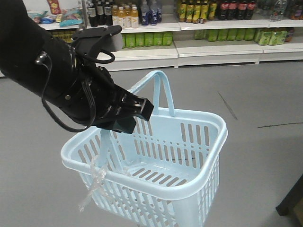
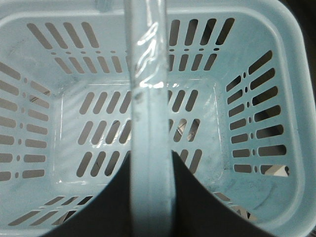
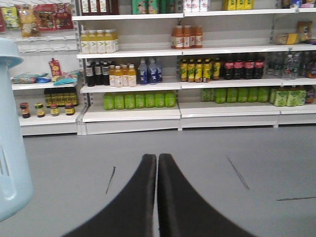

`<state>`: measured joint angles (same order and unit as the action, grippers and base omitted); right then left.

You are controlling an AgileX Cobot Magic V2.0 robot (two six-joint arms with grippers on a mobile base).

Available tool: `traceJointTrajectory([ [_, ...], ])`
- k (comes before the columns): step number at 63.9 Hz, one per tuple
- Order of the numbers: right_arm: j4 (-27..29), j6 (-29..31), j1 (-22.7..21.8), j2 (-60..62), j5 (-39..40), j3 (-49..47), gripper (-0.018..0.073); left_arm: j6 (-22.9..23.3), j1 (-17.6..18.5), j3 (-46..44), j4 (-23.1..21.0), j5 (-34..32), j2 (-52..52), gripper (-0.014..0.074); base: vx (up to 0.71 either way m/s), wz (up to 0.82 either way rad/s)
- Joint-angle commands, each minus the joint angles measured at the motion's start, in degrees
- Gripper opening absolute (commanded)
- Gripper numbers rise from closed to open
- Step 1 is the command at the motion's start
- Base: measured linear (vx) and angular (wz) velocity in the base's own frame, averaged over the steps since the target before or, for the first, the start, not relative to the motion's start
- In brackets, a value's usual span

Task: Pick three apples into basket with both arms
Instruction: 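Drive the base with the held basket toward another fruit table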

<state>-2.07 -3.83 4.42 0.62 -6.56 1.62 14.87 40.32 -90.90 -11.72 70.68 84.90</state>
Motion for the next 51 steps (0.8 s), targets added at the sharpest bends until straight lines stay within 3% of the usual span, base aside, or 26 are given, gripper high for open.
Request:
traceJointTrajectory([
  [1,-0.42,0.07,-0.41,0.58,3.84,0.86,-0.0004,0.42,0.34,-1.58,-1.26,-3.18,-2.50,-0.0008,0.21,-0.40],
  [51,-0.42,0.07,-0.41,0.58,3.84,0.86,-0.0004,0.42,0.34,-1.58,-1.26,-3.18,-2.50,-0.0008,0.18,-0.54],
])
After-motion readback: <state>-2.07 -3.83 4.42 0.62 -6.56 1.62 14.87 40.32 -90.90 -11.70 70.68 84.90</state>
